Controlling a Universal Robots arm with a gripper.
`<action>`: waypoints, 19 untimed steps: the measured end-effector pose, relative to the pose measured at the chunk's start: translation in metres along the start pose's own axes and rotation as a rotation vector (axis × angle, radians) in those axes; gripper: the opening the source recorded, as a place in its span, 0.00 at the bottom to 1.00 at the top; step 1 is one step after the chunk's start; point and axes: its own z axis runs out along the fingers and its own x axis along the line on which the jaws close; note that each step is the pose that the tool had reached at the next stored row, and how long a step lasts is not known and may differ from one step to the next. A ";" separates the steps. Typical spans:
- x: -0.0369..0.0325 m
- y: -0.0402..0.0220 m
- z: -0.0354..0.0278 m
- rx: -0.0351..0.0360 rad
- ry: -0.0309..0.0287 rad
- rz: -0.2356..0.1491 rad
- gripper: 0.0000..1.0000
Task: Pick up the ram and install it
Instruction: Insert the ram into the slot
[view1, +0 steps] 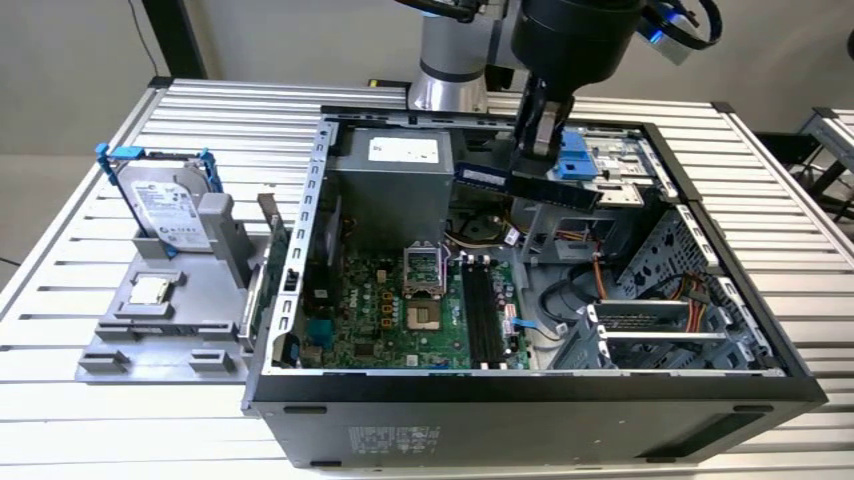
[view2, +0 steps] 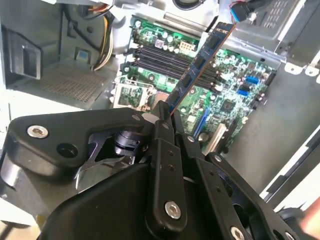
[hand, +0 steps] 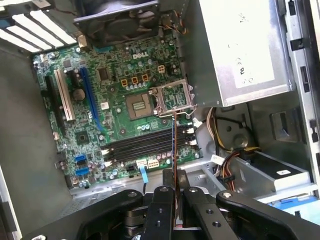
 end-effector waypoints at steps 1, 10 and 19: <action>0.0000 0.0000 0.0000 0.0006 -0.0004 0.016 0.00; 0.0000 0.0000 0.0000 0.0061 -0.0046 0.151 0.00; 0.0000 0.0000 0.0000 0.0116 -0.0089 0.286 0.00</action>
